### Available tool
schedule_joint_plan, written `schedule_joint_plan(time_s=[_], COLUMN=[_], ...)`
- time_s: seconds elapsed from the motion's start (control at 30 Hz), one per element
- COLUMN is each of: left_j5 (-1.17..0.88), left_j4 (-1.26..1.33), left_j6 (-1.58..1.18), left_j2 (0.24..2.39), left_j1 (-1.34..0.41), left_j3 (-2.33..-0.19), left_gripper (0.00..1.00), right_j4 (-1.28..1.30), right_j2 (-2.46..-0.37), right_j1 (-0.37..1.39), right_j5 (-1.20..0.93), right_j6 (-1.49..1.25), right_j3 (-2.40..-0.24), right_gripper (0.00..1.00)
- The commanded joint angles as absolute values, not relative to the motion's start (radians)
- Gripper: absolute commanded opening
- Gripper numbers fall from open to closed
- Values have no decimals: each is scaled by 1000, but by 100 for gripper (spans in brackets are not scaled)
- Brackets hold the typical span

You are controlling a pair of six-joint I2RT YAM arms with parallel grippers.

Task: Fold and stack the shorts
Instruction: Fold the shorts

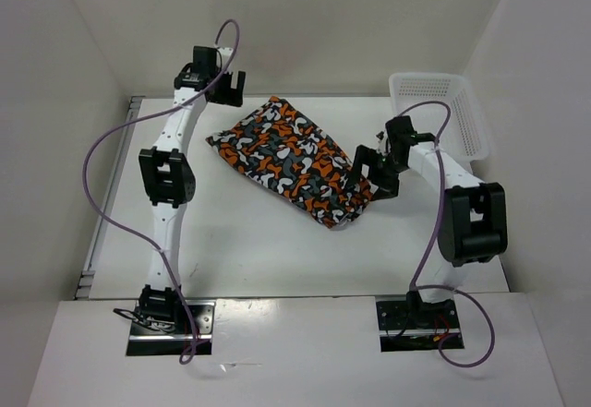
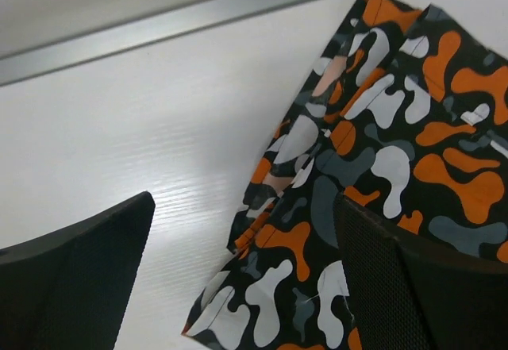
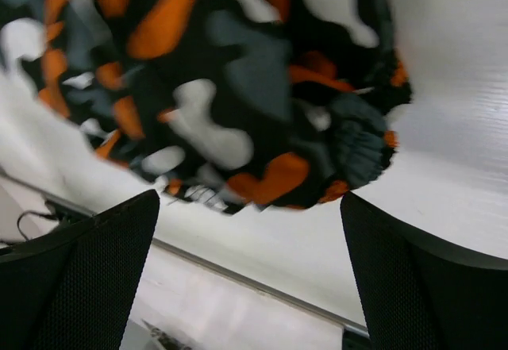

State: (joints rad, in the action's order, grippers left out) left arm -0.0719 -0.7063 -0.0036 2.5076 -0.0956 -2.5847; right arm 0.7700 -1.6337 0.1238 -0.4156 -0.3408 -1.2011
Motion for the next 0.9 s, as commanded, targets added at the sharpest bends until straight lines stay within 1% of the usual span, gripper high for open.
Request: schedule_joint_plan(time_s=[0.0,0.13,0.27,0.33,0.4,0.43,0.53,0.57,0.6,0.7,0.73,0.8,0.83,0.87], left_j5=[-75,-84,-114,-114,-114,-114,-114,-114,-126,-135,-135,-146,-146,-146], left_j4=[-729,-738,-747,-747,-747,-747,-747,-747,-747,-747,-747,-736,-721,-712], left_j6=[0,0,0,0,0,0,0,0,0,0,0,0,0,0], left_j2=[2560,2594,2626,2638,2648,2658,2658,2658,2658,2645,2645,2605,2590,2573], left_j1=[-135,-135,-146,-156,-166,-166,-166,-166,-166,-166,-166,-157,-156,-156], left_j3=[-2579,-2551,-2525,-2504,-2494,-2494,-2474,-2474,-2453,-2419,-2386,-2341,-2314,-2248], left_gripper=[100,100,100,100,100,98,83,77,66,50,40,29,24,15], right_j4=[761,761,692,652,612,601,563,552,542,529,529,529,529,529], right_j2=[-1698,-1736,-1810,-1845,-1902,-1920,-1992,-2008,-2035,-2060,-2060,-2051,-2031,-2014], right_j1=[104,126,126,126,135,135,135,135,135,135,135,135,135,135], right_j5=[-315,-304,-307,-353,-353,-353,-331,-331,-331,-331,-331,-322,-312,-311], right_j6=[-431,-471,-514,-544,-566,-581,-592,-592,-592,-574,-560,-537,-526,-500], right_j3=[-1207,-1175,-1131,-1131,-1181,-1202,-1293,-1310,-1334,-1348,-1348,-1348,-1348,-1339], right_gripper=[100,100,100,100,100,100,100,97,80,40,22,10,0,0])
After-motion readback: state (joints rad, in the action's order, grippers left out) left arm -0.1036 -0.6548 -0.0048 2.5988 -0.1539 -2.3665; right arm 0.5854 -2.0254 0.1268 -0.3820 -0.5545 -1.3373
